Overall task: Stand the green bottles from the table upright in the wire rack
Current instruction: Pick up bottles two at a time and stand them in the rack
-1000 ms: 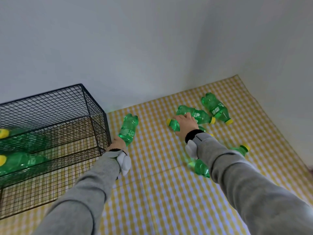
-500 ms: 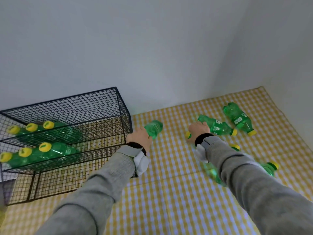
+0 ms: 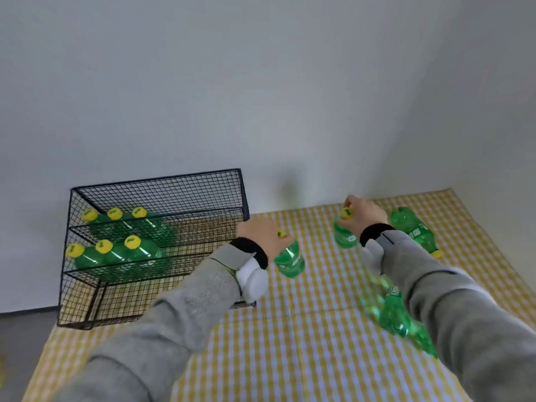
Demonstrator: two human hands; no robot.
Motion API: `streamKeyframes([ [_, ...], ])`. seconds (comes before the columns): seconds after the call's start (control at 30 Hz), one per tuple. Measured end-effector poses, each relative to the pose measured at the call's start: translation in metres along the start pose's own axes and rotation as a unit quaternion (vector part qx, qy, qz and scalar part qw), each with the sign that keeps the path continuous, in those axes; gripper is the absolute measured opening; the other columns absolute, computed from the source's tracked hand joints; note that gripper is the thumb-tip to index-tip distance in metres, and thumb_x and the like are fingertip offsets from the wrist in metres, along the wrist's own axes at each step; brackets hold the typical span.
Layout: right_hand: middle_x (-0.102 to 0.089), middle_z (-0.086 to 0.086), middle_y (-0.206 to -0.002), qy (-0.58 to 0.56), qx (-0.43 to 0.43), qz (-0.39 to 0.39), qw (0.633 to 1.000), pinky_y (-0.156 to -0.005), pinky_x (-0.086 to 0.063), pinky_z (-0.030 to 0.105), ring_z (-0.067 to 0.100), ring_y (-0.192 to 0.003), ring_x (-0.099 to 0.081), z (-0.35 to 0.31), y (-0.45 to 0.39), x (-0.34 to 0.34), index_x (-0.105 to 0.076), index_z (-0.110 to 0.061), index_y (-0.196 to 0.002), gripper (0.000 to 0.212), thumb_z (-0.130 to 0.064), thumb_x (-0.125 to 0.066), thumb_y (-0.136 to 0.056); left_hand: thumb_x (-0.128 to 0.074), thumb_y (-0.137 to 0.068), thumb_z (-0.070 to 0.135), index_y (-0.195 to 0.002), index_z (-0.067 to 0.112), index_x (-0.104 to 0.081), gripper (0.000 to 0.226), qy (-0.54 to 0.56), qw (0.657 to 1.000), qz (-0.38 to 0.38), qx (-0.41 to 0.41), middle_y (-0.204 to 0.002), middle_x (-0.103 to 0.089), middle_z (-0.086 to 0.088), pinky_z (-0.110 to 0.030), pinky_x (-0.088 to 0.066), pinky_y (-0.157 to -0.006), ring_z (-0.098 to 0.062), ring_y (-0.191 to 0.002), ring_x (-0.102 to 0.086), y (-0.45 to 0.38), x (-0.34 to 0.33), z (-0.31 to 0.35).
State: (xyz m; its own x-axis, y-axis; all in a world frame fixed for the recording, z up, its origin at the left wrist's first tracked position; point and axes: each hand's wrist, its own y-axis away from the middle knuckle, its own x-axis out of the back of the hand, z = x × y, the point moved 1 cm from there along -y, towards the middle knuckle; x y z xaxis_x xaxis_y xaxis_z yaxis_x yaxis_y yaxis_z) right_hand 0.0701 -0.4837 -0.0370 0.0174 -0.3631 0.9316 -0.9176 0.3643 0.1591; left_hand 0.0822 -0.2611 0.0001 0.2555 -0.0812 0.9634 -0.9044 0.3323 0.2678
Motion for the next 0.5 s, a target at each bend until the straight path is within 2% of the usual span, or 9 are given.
streamKeyframes([
  [0.1, -0.068, 0.011, -0.099, -0.053, 0.035, 0.045, 0.997, -0.070, -0.046, 0.034, 0.033, -0.091, -0.062, -0.042, 0.002, 0.019, -0.057, -0.014, -0.100, 0.029, -0.027, -0.068, -0.076, -0.041, -0.085, 0.057, -0.049, 0.018, -0.032, 0.054, 0.074, 0.995, 0.070, -0.011, -0.052, -0.035, 0.004, -0.023, -0.028, -0.050, -0.021, -0.058, -0.045, 0.016, 0.036, -0.017],
  [0.23, -0.068, 0.011, -0.101, -0.113, 0.102, 0.077, 0.985, -0.078, -0.052, 0.040, 0.034, -0.093, -0.062, -0.109, 0.006, 0.040, -0.059, -0.015, -0.098, 0.025, -0.027, -0.068, -0.077, -0.043, -0.084, 0.057, -0.049, 0.018, -0.032, 0.053, 0.112, 0.982, 0.150, 0.007, -0.050, -0.033, 0.004, -0.024, -0.030, -0.054, -0.021, -0.055, -0.041, 0.036, 0.074, -0.063],
  [0.37, -0.067, 0.011, -0.107, -0.128, 0.181, 0.084, 0.972, -0.079, -0.048, 0.038, 0.034, -0.097, -0.060, -0.175, 0.012, 0.049, -0.059, -0.012, -0.102, 0.028, -0.027, -0.067, -0.080, -0.048, -0.084, 0.055, -0.048, 0.019, -0.033, 0.053, 0.122, 0.976, 0.175, 0.048, -0.049, -0.036, 0.004, -0.023, -0.031, -0.050, -0.017, -0.050, -0.040, 0.054, 0.087, -0.122],
  [0.5, -0.065, 0.011, -0.108, -0.145, 0.237, 0.078, 0.957, -0.077, -0.044, 0.033, 0.033, -0.096, -0.059, -0.235, 0.021, 0.043, -0.058, -0.010, -0.104, 0.029, -0.027, -0.066, -0.082, -0.054, -0.086, 0.052, -0.048, 0.021, -0.034, 0.052, 0.147, 0.969, 0.180, 0.087, -0.049, -0.037, 0.004, -0.027, -0.034, -0.057, -0.020, -0.056, -0.043, 0.065, 0.078, -0.180],
])
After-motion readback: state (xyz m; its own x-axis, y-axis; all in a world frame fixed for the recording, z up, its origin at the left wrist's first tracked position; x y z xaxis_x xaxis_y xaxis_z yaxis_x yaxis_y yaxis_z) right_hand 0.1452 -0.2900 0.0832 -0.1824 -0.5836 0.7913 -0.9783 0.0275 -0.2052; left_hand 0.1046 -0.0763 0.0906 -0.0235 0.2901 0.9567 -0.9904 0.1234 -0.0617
